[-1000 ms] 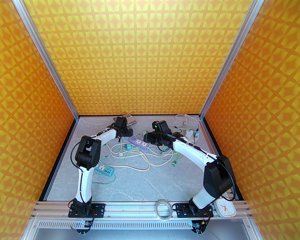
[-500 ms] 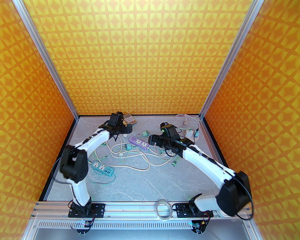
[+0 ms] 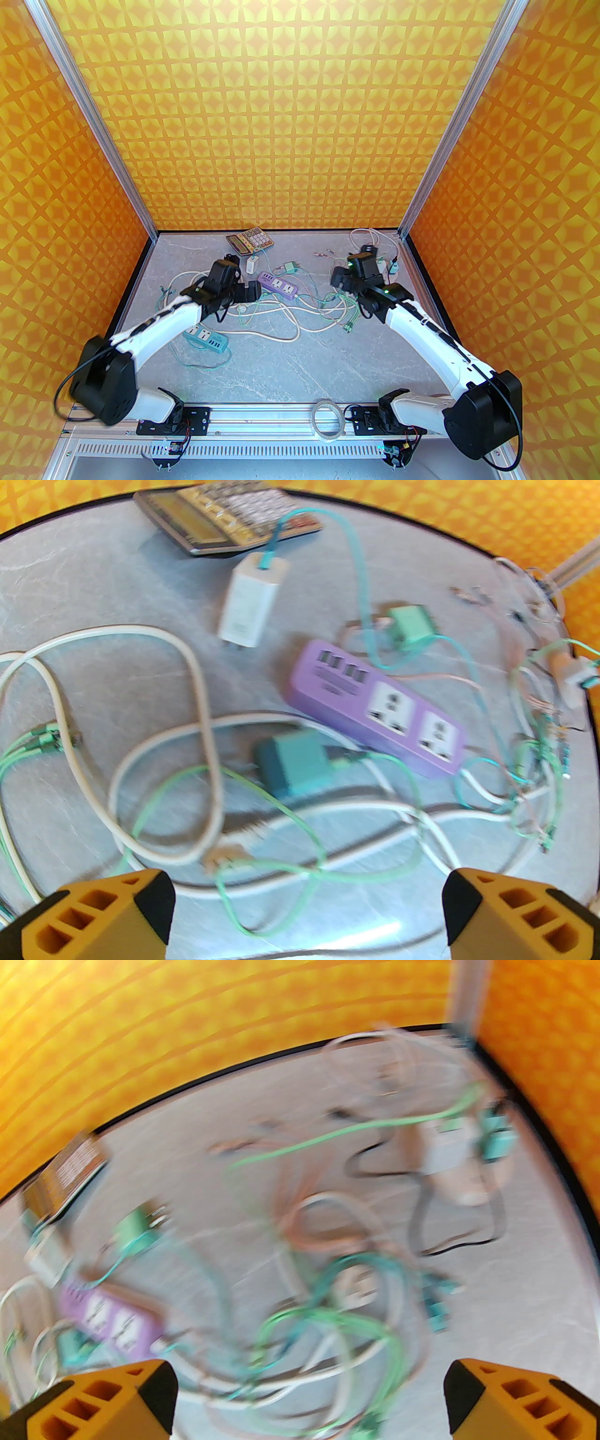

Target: Pull the plug off the socket

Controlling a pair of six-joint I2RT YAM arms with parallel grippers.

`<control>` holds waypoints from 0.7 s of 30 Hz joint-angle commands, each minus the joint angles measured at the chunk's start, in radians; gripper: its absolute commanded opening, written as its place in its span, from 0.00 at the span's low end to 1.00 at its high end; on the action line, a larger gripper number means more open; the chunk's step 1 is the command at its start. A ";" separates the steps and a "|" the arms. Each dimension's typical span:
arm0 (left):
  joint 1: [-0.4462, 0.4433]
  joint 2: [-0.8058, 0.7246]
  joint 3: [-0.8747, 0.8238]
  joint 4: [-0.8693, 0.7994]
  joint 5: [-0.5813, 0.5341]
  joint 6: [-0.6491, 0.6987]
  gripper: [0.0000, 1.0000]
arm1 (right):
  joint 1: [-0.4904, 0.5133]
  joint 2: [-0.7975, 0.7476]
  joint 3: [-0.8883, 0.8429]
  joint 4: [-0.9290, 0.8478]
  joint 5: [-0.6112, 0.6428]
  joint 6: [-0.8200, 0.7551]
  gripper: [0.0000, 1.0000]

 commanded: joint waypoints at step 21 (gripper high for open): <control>-0.140 -0.013 0.002 0.125 0.003 0.026 0.99 | -0.589 0.700 0.612 -0.015 -0.458 0.115 0.86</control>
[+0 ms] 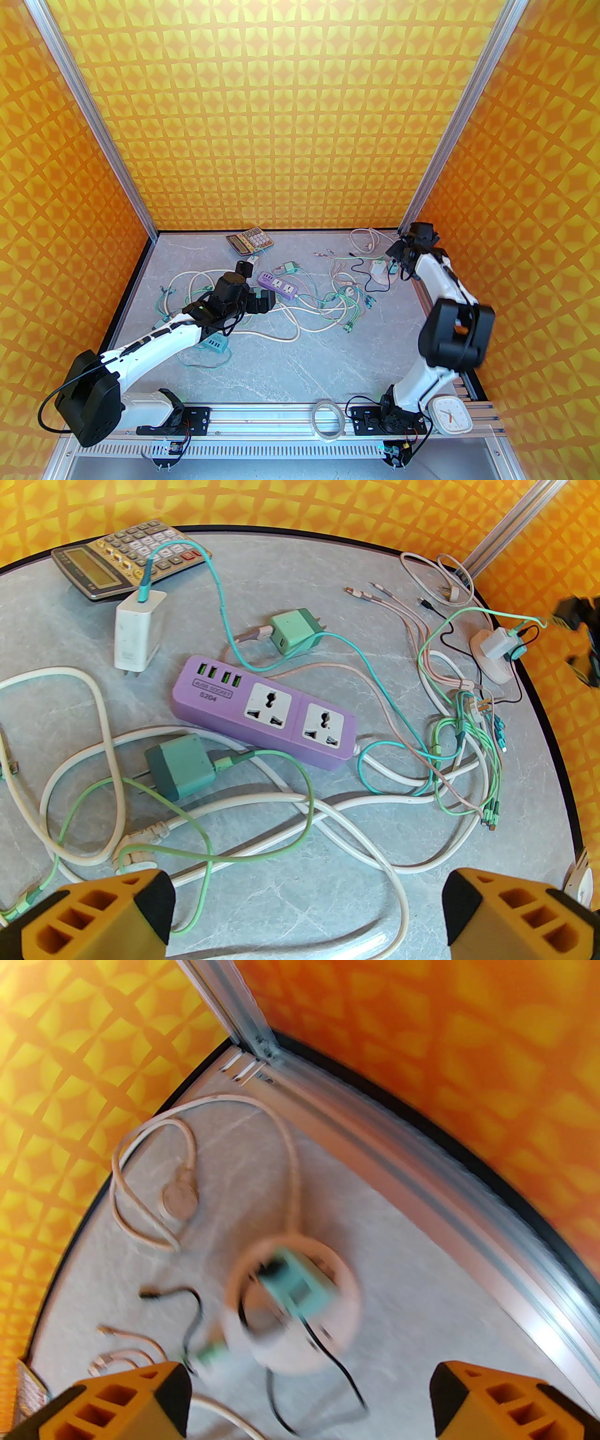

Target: Pull the plug off the socket

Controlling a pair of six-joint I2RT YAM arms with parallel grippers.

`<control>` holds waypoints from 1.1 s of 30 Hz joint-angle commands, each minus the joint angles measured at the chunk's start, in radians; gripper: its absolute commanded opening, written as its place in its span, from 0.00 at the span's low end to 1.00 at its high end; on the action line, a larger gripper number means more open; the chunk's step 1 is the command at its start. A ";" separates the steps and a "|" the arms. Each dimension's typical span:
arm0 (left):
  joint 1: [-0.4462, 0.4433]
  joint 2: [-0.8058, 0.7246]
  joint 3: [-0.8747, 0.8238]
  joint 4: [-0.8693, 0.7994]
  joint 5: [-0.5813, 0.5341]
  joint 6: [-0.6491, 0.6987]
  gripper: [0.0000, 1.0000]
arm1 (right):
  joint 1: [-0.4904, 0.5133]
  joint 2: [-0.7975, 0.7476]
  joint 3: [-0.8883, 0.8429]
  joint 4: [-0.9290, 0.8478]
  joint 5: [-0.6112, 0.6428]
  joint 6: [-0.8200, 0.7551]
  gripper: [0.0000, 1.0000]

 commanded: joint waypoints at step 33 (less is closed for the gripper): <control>-0.061 0.056 0.179 -0.097 0.004 0.039 0.99 | -0.016 0.464 0.422 -0.261 -0.403 0.011 0.67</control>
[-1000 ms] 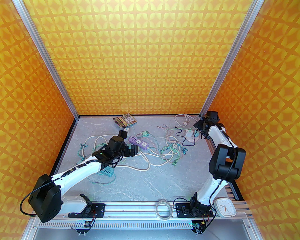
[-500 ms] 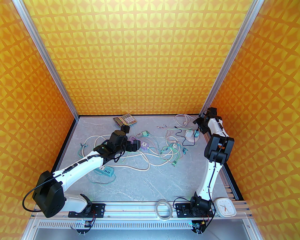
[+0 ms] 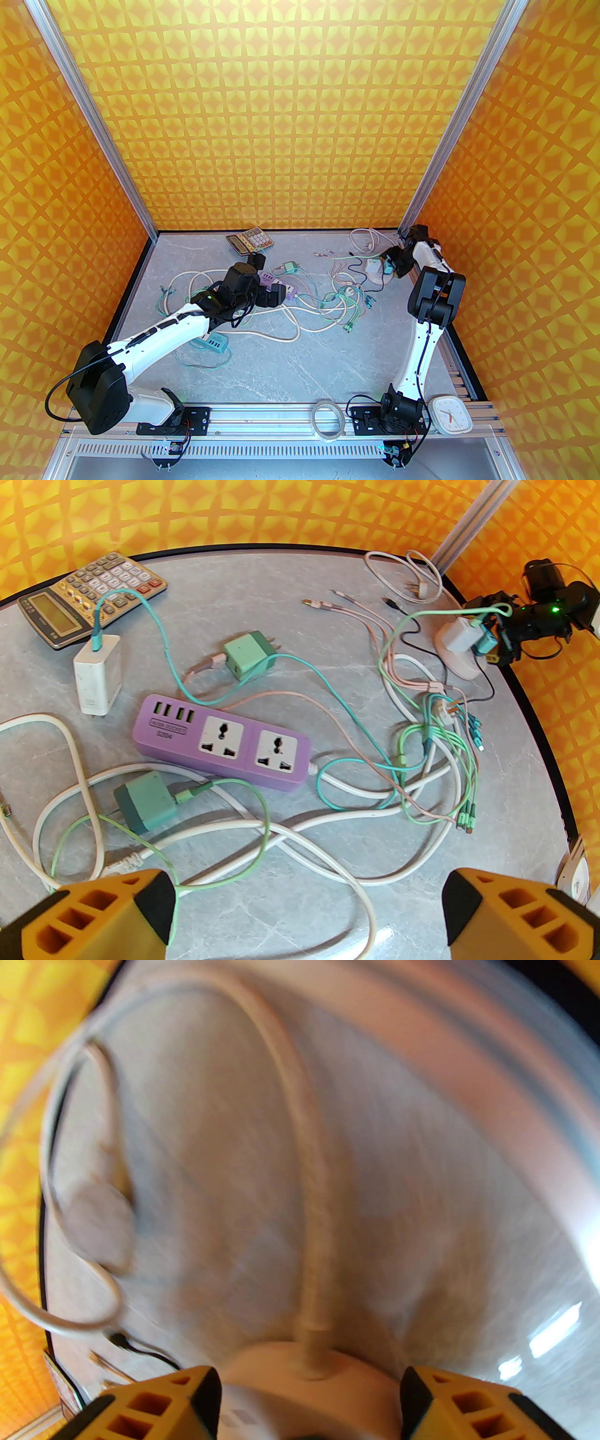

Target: Pull the plug off the socket

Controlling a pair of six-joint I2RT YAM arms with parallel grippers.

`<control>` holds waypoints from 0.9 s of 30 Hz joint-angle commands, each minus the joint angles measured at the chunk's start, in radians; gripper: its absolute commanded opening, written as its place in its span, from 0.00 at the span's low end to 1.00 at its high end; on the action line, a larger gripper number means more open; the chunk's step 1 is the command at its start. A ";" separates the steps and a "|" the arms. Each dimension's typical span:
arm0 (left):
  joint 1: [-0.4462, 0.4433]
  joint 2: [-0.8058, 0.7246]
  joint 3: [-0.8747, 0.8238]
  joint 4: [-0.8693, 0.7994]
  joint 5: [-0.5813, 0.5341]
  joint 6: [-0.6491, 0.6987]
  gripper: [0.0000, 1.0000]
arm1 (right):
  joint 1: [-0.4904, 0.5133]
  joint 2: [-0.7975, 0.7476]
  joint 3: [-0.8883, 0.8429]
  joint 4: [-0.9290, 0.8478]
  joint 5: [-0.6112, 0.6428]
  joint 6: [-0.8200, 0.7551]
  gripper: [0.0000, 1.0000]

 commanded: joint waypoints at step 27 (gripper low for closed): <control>-0.018 -0.065 -0.070 0.031 0.004 0.024 0.99 | 0.411 -0.174 -0.197 -0.015 -0.050 -0.086 0.69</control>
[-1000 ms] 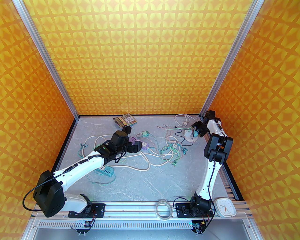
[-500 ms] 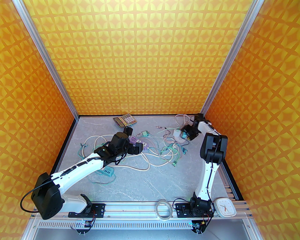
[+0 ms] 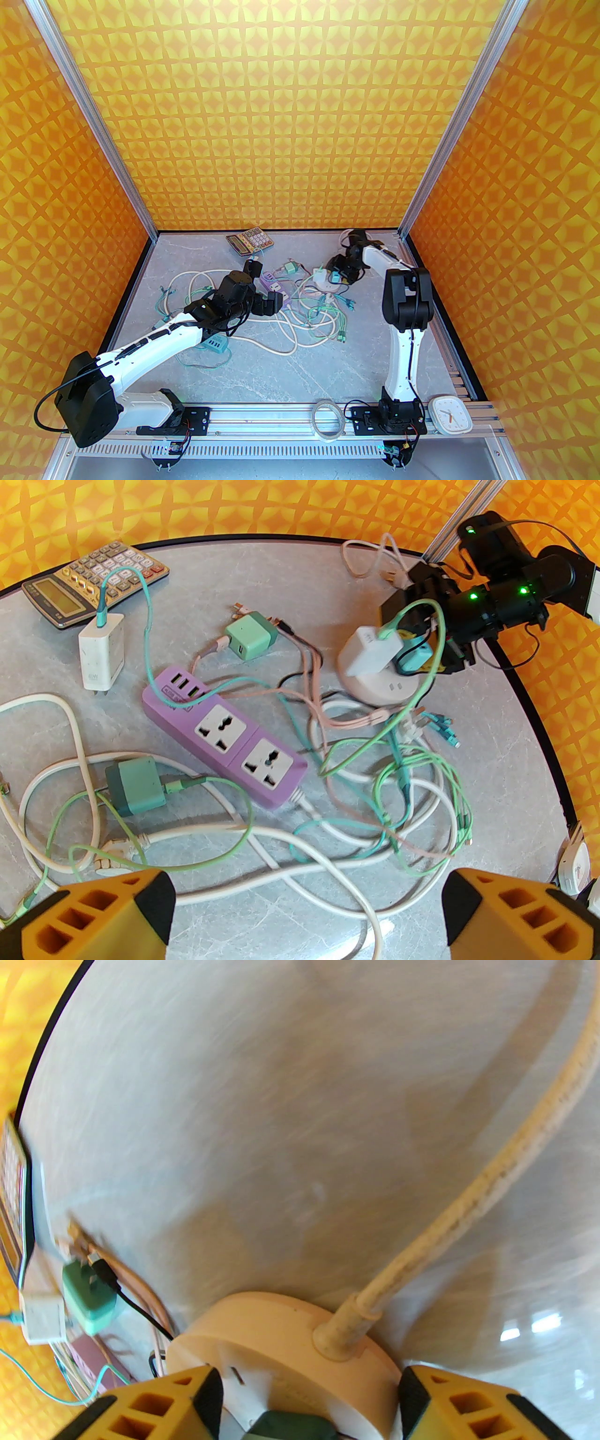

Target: Pull the plug off the socket

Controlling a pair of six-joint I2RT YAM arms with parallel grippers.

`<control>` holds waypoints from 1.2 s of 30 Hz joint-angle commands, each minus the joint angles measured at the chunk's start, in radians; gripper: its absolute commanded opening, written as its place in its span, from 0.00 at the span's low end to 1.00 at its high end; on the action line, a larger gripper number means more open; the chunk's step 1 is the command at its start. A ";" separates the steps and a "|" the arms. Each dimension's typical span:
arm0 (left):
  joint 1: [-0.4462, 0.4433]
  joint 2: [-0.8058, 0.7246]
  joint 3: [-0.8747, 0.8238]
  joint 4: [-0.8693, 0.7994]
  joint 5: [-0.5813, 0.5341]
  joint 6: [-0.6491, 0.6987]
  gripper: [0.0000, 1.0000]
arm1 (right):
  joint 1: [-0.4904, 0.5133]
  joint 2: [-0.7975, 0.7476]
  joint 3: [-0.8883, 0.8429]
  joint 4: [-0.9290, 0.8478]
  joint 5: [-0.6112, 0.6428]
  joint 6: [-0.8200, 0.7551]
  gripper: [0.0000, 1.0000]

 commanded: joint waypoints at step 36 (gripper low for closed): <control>0.105 0.767 0.813 -0.111 0.164 0.191 0.89 | 0.087 -0.521 -0.415 0.174 0.344 -0.163 0.66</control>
